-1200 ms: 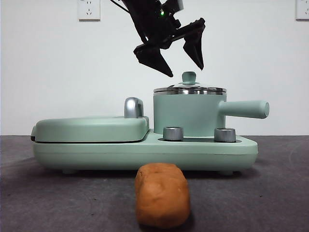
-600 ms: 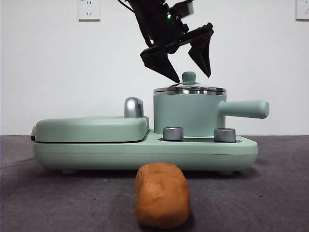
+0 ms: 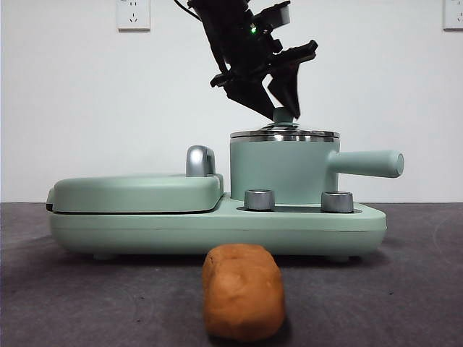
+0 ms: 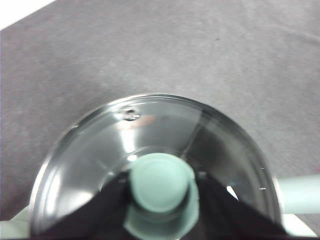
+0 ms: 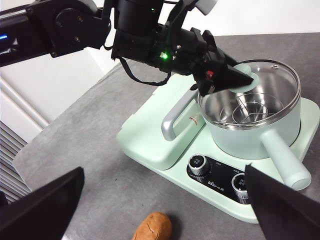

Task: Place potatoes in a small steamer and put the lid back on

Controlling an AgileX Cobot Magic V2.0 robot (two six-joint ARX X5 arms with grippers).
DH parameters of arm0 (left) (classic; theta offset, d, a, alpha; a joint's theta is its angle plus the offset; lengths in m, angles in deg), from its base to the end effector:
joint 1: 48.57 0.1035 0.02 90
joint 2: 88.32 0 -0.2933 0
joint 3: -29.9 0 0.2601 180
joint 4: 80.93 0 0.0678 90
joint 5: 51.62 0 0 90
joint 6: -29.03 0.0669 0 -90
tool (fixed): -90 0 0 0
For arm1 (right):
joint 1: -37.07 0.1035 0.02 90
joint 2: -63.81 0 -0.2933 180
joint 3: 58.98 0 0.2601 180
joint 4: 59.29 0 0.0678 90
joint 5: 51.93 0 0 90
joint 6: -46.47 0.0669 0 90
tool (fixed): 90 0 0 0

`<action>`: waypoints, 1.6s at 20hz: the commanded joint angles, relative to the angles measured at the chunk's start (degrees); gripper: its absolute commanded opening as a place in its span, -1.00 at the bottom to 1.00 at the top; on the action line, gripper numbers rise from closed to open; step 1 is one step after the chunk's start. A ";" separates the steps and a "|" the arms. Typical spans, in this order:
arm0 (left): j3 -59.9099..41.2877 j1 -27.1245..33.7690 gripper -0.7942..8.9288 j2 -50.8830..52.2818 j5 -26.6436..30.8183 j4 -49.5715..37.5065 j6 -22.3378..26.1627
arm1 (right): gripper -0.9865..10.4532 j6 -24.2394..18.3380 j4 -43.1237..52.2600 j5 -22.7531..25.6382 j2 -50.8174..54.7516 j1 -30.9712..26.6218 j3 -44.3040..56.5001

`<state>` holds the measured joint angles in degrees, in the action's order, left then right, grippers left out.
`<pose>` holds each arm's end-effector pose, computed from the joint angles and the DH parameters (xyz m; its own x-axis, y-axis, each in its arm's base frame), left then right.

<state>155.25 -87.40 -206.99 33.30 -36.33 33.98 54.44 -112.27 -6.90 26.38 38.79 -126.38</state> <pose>0.4053 -0.3339 0.3085 0.5566 -0.5617 -0.6121 0.7177 0.6962 0.0139 0.1169 0.0508 0.3667 0.6297 0.7260 -0.2765 -0.6108 0.6826 0.4012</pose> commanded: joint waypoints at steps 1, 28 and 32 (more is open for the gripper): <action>1.75 -0.68 -0.53 -1.64 -0.66 0.57 0.42 | 0.07 0.61 0.46 -0.02 -0.31 0.09 -1.14; 18.69 4.98 -0.80 4.85 -0.66 18.53 -0.04 | 0.06 8.15 -1.11 7.48 -3.58 8.48 -1.14; 18.69 9.88 -0.80 8.79 -0.66 21.29 -0.02 | 0.06 17.14 -1.14 19.39 -7.98 21.77 -1.14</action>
<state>171.57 -77.41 -197.98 32.63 -14.19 33.98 67.16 -113.73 11.16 19.10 59.16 -126.38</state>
